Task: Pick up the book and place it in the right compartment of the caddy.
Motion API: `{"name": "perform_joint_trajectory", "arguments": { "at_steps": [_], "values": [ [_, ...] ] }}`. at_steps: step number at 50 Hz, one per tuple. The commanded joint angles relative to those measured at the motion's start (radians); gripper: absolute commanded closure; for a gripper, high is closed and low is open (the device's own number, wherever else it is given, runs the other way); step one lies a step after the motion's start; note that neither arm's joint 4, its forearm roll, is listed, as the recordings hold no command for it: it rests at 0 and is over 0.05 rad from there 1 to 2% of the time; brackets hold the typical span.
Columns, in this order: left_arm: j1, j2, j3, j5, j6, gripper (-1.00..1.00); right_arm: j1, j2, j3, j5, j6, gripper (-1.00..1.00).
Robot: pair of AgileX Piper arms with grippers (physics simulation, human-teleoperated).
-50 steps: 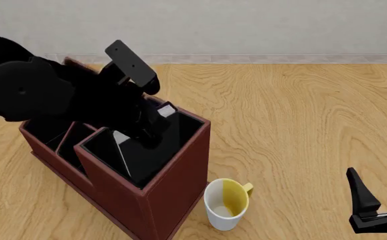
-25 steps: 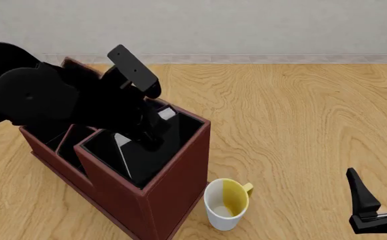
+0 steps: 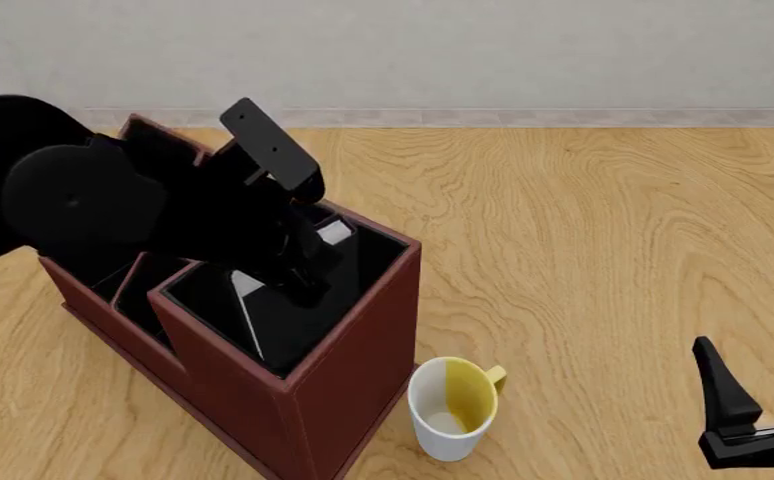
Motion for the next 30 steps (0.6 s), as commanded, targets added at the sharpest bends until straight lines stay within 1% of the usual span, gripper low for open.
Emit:
{"name": "perform_joint_trajectory", "arguments": {
  "at_steps": [1,15,16,30],
  "values": [
    [0.004,-0.001,-0.004,-0.008,0.020,1.00,0.000,-0.002,0.000,0.002,0.000,-1.00],
    [0.011,0.002,-0.009,-0.011,0.028,1.00,0.001,0.001,0.000,-0.001,0.000,-1.00],
    [0.009,0.001,-0.008,-0.010,0.028,-1.00,0.001,0.000,0.000,-0.001,0.000,-1.00],
    [0.018,0.000,-0.014,-0.013,0.034,-1.00,0.000,-0.007,0.000,0.006,0.000,-1.00]
  ]
}}
